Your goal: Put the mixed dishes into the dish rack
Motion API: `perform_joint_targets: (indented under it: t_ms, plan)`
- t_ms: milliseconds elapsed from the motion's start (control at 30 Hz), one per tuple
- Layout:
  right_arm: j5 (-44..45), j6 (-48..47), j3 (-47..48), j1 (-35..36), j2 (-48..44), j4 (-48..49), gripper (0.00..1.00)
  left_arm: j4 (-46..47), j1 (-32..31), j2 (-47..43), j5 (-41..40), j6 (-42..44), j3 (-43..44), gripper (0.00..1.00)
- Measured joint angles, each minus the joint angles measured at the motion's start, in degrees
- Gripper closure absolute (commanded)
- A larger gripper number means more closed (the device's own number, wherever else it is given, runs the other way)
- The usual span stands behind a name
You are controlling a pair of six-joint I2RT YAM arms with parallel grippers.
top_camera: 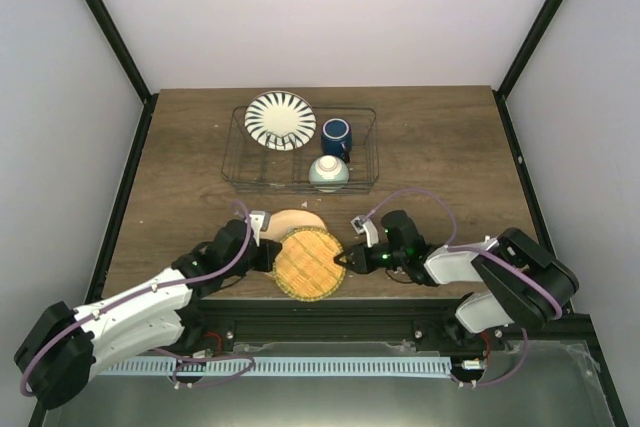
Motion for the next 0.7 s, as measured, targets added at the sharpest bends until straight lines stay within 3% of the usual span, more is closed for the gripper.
perform_joint_targets:
  t_ms: [100, 233, 600, 700]
  plan:
    - [-0.39, 0.57, 0.61, 0.11, -0.52, -0.28, 0.98, 0.9, -0.26, -0.02, 1.09, -0.02, 0.0, 1.0]
    - [0.33, 0.39, 3.1, 0.39, -4.15, -4.07, 0.99, 1.97, -0.33, -0.76, 1.79, -0.11, 0.17, 0.97]
    - [14.6, -6.38, 11.17, 0.68, -18.58, -28.74, 0.99, -9.01, -0.17, -6.38, -1.84, -0.13, 7.96, 0.12]
    - [20.96, -8.04, 14.08, 0.63, -21.68, -35.69, 0.99, -13.86, -0.15, -8.35, -4.68, -0.11, 12.0, 0.0]
